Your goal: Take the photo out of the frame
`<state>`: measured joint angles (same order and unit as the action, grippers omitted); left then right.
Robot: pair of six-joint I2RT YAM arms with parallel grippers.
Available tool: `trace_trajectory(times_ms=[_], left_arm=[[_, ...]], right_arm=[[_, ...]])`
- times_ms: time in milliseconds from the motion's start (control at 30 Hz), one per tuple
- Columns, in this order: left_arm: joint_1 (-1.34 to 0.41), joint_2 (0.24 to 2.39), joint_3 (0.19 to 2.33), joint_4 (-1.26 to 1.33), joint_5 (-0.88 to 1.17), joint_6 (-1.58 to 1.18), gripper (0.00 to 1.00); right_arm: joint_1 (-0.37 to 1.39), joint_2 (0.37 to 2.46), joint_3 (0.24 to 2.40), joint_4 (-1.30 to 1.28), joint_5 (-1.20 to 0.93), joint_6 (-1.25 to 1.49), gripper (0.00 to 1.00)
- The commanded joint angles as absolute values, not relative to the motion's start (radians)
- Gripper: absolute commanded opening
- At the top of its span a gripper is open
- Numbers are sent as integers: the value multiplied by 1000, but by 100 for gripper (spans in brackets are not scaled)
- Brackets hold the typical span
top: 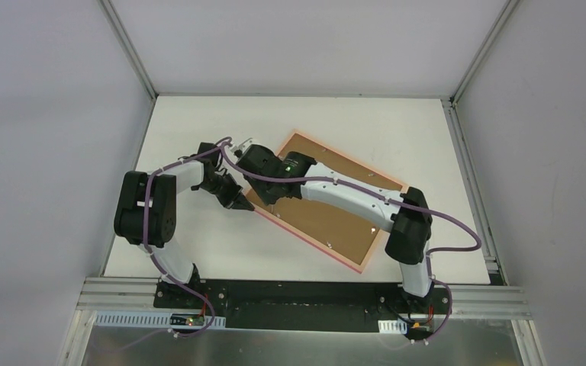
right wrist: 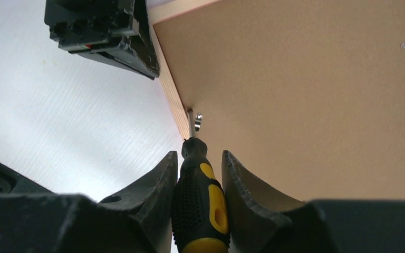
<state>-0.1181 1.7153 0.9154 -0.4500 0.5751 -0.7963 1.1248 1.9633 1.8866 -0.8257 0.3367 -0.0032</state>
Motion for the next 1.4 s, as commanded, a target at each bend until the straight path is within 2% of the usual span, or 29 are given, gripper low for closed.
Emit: trace_trajectory(times_ms=[0, 233, 433, 733, 900, 1167, 1367], left_arm=[[-111, 1758, 902, -450, 483, -773, 0], [-105, 1765, 904, -457, 480, -771, 0], [-103, 1779, 913, -490, 470, -808, 0], [-104, 1787, 900, -542, 422, -907, 0], [-104, 1789, 921, -578, 379, -939, 0], [-104, 1790, 947, -607, 353, -932, 0], [-104, 1794, 951, -609, 361, -914, 0]], right_arm=[[1126, 1897, 1842, -908, 360, 32, 0], [1111, 1940, 1917, -1022, 243, 130, 0], [1047, 2009, 2020, -1148, 30, 281, 0], [1004, 2171, 2251, -1453, 73, 446, 0], [994, 2168, 2273, -1541, 87, 483, 0], [992, 2145, 2238, -1542, 89, 489, 0], [977, 2082, 2237, -1378, 16, 458, 0]])
